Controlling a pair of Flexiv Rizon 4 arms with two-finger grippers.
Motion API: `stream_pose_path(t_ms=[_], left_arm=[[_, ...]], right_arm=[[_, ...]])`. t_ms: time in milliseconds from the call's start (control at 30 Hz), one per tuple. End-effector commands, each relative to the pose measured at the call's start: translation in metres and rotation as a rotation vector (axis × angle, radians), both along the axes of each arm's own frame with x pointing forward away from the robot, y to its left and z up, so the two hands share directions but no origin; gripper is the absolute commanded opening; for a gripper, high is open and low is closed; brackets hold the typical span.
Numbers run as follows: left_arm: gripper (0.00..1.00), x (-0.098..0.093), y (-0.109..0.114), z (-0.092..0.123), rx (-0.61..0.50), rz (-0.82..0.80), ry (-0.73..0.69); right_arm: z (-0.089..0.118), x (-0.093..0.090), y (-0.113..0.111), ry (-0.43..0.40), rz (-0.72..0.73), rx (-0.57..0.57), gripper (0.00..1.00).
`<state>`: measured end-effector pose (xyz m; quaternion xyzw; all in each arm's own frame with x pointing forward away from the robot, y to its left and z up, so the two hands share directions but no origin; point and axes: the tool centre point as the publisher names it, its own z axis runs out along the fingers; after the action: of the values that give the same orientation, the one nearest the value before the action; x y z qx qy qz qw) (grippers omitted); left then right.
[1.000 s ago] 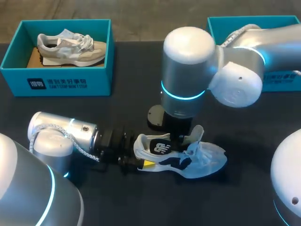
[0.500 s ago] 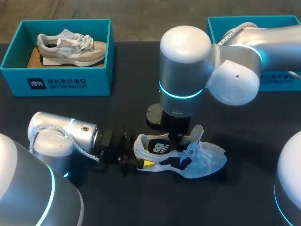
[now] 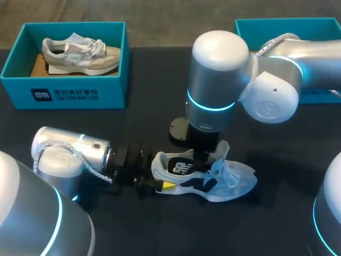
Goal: Take the shoe out of the shoebox, open the shoe tongue, remove and reinsert the insole, then place the shoe into the shoebox
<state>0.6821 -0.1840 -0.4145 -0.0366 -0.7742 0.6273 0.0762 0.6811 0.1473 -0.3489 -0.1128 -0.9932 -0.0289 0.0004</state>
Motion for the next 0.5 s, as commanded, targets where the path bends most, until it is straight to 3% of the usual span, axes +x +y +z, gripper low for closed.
stream_pose_path(t_ms=[33,267,500], left_arm=[[0.0,0.001,0.0,-0.005,0.001,0.002,0.0],[0.0,0.001,0.0,-0.005,0.001,0.002,0.0],[0.0,0.001,0.0,-0.005,0.001,0.002,0.0]], right_arm=[[-0.006,0.004,0.002,0.018,0.01,0.011,0.41],[-0.01,0.0,0.001,0.042,0.019,0.024,0.33],[-0.014,-0.007,-0.002,0.054,0.022,0.043,0.33]])
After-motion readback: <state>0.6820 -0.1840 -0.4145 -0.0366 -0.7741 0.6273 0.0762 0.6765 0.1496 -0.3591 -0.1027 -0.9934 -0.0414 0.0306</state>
